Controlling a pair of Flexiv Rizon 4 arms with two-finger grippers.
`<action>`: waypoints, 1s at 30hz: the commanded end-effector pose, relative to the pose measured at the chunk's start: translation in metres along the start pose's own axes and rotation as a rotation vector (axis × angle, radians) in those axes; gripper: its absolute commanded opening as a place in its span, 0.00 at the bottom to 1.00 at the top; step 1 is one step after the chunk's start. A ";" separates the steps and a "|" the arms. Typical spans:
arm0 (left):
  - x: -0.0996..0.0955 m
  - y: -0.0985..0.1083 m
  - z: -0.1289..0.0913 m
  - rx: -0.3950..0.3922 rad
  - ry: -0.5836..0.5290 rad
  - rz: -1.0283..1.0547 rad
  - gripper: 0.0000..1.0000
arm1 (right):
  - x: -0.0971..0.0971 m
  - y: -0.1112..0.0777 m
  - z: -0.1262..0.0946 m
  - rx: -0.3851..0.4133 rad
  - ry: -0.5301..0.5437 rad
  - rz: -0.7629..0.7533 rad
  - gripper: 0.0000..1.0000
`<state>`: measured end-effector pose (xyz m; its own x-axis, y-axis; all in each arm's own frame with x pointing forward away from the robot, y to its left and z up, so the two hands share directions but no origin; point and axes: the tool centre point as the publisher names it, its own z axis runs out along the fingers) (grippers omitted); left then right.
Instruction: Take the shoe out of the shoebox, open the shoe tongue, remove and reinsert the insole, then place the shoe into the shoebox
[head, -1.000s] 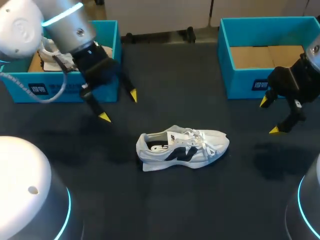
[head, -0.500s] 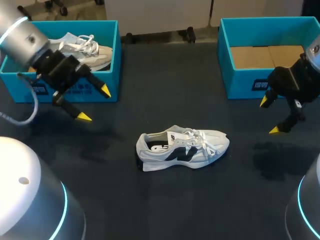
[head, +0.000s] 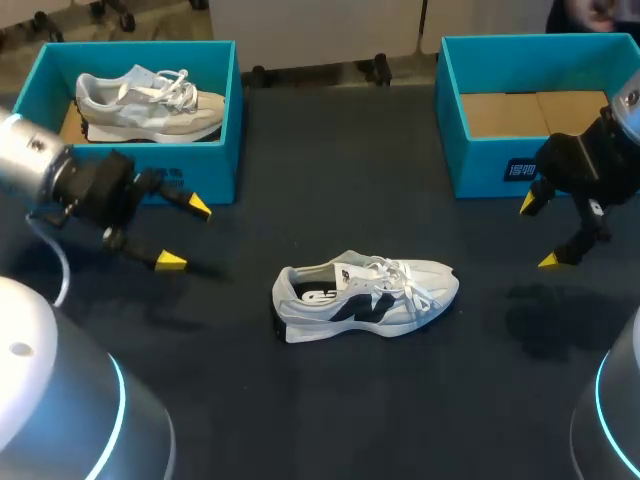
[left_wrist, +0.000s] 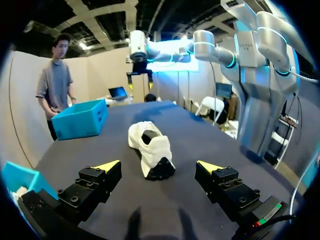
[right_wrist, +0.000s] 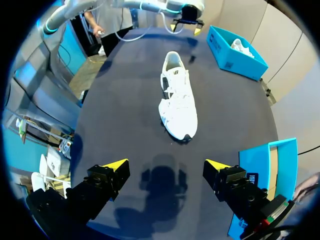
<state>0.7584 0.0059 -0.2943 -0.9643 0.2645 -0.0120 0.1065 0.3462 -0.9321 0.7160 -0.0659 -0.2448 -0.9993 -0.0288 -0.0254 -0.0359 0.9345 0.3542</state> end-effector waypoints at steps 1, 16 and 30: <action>0.012 0.009 0.006 0.091 -0.053 -0.018 1.00 | 0.000 0.000 0.001 0.002 -0.001 0.001 1.00; 0.014 0.013 0.008 0.069 -0.047 -0.045 1.00 | 0.000 0.000 0.001 0.002 -0.001 0.001 1.00; 0.017 0.044 0.038 0.132 -0.143 -0.076 1.00 | 0.000 0.000 0.001 0.002 -0.001 0.001 1.00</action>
<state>0.7406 -0.0014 -0.3414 -0.9923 0.1209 0.0257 0.0057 0.2529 -0.9675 0.7160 -0.0660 -0.2448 -0.9993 -0.0287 -0.0254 -0.0358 0.9345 0.3542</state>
